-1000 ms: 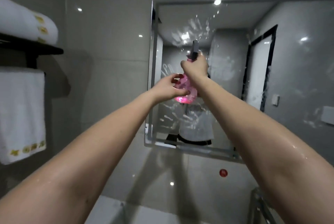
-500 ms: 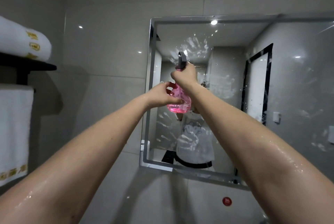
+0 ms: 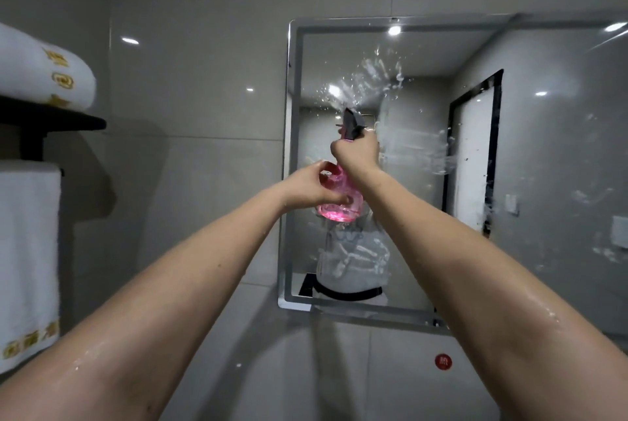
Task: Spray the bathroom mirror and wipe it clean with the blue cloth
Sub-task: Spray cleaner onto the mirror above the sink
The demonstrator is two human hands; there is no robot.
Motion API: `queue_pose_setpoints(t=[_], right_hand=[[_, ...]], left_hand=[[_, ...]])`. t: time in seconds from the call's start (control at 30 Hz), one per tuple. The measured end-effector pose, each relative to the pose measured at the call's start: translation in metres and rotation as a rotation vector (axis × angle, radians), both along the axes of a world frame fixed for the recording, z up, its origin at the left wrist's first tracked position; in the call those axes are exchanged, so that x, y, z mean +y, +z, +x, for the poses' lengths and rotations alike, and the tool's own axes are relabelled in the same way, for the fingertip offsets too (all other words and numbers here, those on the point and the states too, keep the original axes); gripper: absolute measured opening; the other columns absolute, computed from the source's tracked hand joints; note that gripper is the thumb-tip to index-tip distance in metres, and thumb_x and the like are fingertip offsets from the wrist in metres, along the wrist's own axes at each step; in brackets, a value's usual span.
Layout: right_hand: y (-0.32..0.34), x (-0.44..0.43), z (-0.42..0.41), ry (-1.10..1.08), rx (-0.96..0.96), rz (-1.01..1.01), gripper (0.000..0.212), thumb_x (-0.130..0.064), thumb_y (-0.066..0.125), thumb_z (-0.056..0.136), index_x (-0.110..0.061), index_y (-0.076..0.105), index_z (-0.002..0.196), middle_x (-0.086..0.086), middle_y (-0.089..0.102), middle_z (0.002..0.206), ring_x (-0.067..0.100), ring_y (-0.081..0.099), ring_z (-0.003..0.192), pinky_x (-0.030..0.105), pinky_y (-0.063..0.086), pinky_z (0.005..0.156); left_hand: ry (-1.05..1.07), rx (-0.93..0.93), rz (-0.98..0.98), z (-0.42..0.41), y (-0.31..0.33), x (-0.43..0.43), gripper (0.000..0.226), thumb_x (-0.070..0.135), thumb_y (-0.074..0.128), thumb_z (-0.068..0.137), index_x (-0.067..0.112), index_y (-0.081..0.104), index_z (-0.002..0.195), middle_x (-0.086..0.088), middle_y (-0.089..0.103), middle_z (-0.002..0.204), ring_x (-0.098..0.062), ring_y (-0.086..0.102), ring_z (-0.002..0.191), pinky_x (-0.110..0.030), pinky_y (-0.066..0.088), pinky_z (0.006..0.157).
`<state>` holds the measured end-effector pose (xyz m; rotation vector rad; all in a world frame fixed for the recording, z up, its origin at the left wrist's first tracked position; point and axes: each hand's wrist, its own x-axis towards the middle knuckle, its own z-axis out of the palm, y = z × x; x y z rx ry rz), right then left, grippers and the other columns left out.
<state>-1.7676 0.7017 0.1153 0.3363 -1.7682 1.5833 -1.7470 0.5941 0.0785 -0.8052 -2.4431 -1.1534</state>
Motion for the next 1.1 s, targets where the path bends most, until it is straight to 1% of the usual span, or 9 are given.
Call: queue_pose_setpoints(t=[0.13,0.27,0.37,0.43,0.53,0.63,0.8,0.93,1.1], right_hand=[[-0.007,-0.01,0.001,-0.025,-0.06,0.0,0.019,-0.002,0.055,0.073,-0.015,0.058,0.087,-0.001,0.055,0.071,0.016,0.052,0.066,0.023,0.04,0.057],[-0.014,-0.021,0.002,-0.042,-0.056,-0.042,0.014,0.001,0.054,0.072,-0.012,0.054,0.075,0.0,0.051,0.064,0.018,0.049,0.064,0.027,0.041,0.06],[-0.018,-0.025,0.005,-0.111,-0.042,0.0,0.017,-0.001,0.055,0.074,-0.01,0.061,0.087,0.001,0.057,0.075,0.018,0.052,0.071,0.029,0.045,0.066],[-0.018,-0.024,0.006,-0.123,-0.047,0.036,0.017,-0.002,0.055,0.076,-0.01,0.061,0.09,-0.001,0.055,0.073,0.016,0.051,0.071,0.026,0.044,0.063],[-0.021,-0.022,0.003,-0.115,-0.063,0.084,0.014,0.001,0.053,0.077,-0.013,0.051,0.075,-0.002,0.047,0.066,0.013,0.044,0.062,0.023,0.036,0.053],[-0.024,-0.025,-0.003,-0.137,-0.053,0.055,0.01,0.001,0.055,0.076,-0.008,0.057,0.079,0.004,0.055,0.071,0.017,0.049,0.068,0.027,0.041,0.059],[-0.029,-0.025,-0.007,-0.21,-0.022,-0.049,0.014,-0.005,0.059,0.077,-0.002,0.064,0.089,0.006,0.061,0.076,0.016,0.051,0.067,0.025,0.041,0.055],[-0.03,-0.023,-0.01,-0.208,-0.031,-0.043,0.017,-0.003,0.059,0.072,0.0,0.065,0.088,0.012,0.069,0.083,0.018,0.056,0.071,0.03,0.048,0.061],[-0.027,-0.015,-0.008,-0.208,-0.013,-0.004,0.008,-0.006,0.065,0.076,-0.005,0.064,0.085,0.005,0.062,0.075,0.017,0.055,0.071,0.025,0.043,0.06]], left_hand=[[-0.024,-0.014,-0.022,-0.006,-0.004,-0.016,0.062,0.02,0.079,0.072,0.012,0.048,0.125,0.001,0.059,0.11,-0.011,0.059,0.095,-0.022,0.051,0.081],[-0.036,-0.033,-0.047,-0.008,-0.008,-0.029,0.067,0.027,0.081,0.068,0.012,0.051,0.126,-0.003,0.061,0.115,-0.019,0.061,0.104,-0.038,0.05,0.094],[-0.064,-0.064,-0.033,-0.01,-0.015,-0.029,0.056,0.024,0.081,0.069,0.015,0.054,0.118,-0.004,0.064,0.108,-0.031,0.062,0.104,-0.049,0.048,0.096],[-0.083,-0.056,-0.02,-0.012,-0.018,-0.028,0.051,0.022,0.079,0.072,0.016,0.054,0.116,0.0,0.064,0.105,-0.026,0.062,0.104,-0.042,0.048,0.098],[-0.118,-0.059,-0.019,-0.014,-0.02,-0.027,0.053,0.019,0.078,0.074,0.014,0.052,0.121,0.002,0.062,0.105,-0.017,0.061,0.103,-0.028,0.047,0.094],[-0.134,-0.06,-0.013,-0.016,-0.021,-0.029,0.055,0.016,0.079,0.073,0.012,0.052,0.121,0.0,0.063,0.104,-0.015,0.061,0.099,-0.02,0.048,0.085],[-0.147,-0.06,0.007,-0.021,-0.022,-0.027,0.055,0.015,0.08,0.07,0.013,0.053,0.118,0.006,0.064,0.096,-0.012,0.062,0.093,-0.022,0.049,0.085],[-0.156,-0.065,-0.009,-0.026,-0.024,-0.027,0.06,0.017,0.081,0.07,0.012,0.052,0.122,0.0,0.064,0.107,-0.015,0.062,0.101,-0.027,0.049,0.092],[-0.173,-0.062,-0.002,-0.025,-0.022,-0.022,0.061,0.015,0.08,0.071,0.01,0.052,0.124,-0.004,0.064,0.111,-0.015,0.062,0.101,-0.022,0.049,0.086]])
